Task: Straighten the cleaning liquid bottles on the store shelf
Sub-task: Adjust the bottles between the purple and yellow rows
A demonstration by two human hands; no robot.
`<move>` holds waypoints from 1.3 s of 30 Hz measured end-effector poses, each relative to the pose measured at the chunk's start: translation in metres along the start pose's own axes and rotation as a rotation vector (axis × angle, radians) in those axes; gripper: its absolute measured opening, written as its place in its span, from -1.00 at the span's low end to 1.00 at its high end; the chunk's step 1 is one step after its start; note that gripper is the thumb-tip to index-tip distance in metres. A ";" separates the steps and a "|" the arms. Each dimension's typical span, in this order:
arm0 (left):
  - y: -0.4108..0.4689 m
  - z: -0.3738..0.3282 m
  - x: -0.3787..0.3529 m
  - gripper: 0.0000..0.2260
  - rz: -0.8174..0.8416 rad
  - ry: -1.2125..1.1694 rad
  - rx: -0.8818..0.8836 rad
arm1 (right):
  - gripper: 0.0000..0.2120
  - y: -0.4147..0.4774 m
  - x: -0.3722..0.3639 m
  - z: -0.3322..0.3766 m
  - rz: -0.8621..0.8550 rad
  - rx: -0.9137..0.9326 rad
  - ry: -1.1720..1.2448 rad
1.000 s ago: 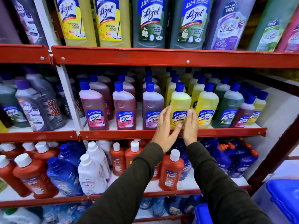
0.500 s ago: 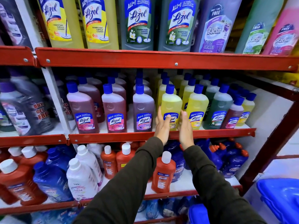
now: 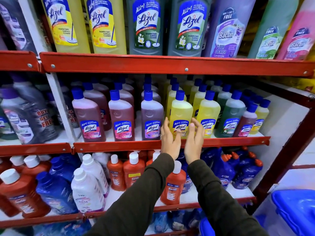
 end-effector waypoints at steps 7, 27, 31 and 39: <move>-0.027 -0.001 0.067 -0.61 -0.448 -0.019 -0.250 | -0.65 -0.034 -0.053 0.009 0.188 -0.031 0.151; 0.005 0.024 0.095 -0.42 -0.063 -0.128 -0.019 | -0.38 -0.037 -0.090 0.006 0.390 -0.185 0.146; 0.003 0.022 0.098 -0.44 -0.049 -0.064 -0.064 | -0.53 -0.038 -0.087 0.010 0.341 -0.148 0.121; -0.029 0.010 0.149 -0.60 -0.474 0.126 -0.260 | -0.52 -0.061 -0.110 0.025 0.209 -0.111 0.203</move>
Point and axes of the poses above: each hand's wrist, its own y-axis towards the middle knuckle, its own x-axis out of the back of the hand, z = x × y, the point moved 6 cm from there along y, towards the middle knuckle, and after that the axes turned 3 degrees about z, right-handed, at the moved point
